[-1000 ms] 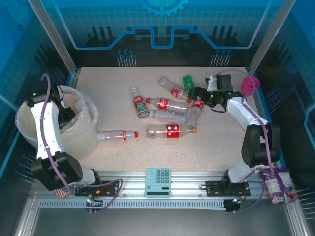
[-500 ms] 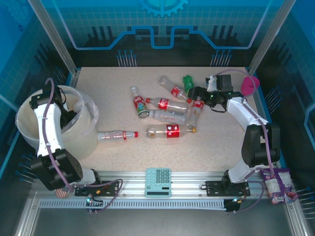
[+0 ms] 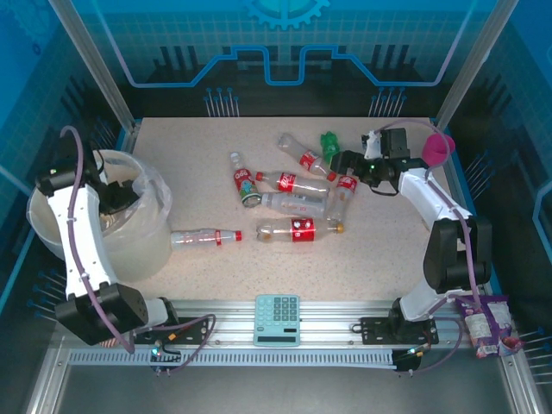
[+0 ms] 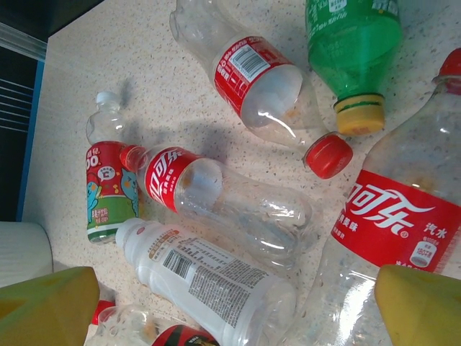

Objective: Put the plastic bottles in the bin

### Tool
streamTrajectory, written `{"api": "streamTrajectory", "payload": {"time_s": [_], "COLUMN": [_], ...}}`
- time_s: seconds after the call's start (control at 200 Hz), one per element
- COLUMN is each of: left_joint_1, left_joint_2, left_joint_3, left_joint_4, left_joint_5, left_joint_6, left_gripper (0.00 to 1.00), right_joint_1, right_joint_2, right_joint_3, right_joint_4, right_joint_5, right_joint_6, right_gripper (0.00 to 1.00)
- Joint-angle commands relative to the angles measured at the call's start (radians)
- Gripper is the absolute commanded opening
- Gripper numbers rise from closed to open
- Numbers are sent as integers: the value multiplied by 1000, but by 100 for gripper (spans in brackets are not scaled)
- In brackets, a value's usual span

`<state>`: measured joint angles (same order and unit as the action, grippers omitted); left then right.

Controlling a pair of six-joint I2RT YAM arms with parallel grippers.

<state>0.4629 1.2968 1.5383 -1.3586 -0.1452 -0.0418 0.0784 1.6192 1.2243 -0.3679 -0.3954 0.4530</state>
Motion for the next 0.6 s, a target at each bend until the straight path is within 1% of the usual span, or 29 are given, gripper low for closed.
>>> {"api": "streamTrajectory", "payload": {"time_s": [0.0, 0.145, 0.355, 0.495, 0.595], "left_joint_1": [5, 5, 6, 5, 3], "left_joint_2": [-48, -63, -102, -152, -180], "left_joint_3": [109, 212, 237, 241, 254], "left_joint_4": [-56, -51, 5, 38, 49], "left_joint_5": [-55, -95, -106, -84, -47], "left_joint_6": [26, 27, 26, 26, 21], "left_gripper": [99, 99, 99, 99, 99], "right_joint_1": [-21, -42, -68, -50, -33], "right_joint_2": [-13, -27, -23, 17, 65], "right_joint_3": [33, 30, -8, -22, -10], "right_joint_4": [-51, -92, -121, -104, -101], "right_joint_5": [29, 95, 205, 239, 261], "right_joint_6": [-21, -16, 3, 33, 54], "right_gripper": [99, 99, 99, 95, 92]}}
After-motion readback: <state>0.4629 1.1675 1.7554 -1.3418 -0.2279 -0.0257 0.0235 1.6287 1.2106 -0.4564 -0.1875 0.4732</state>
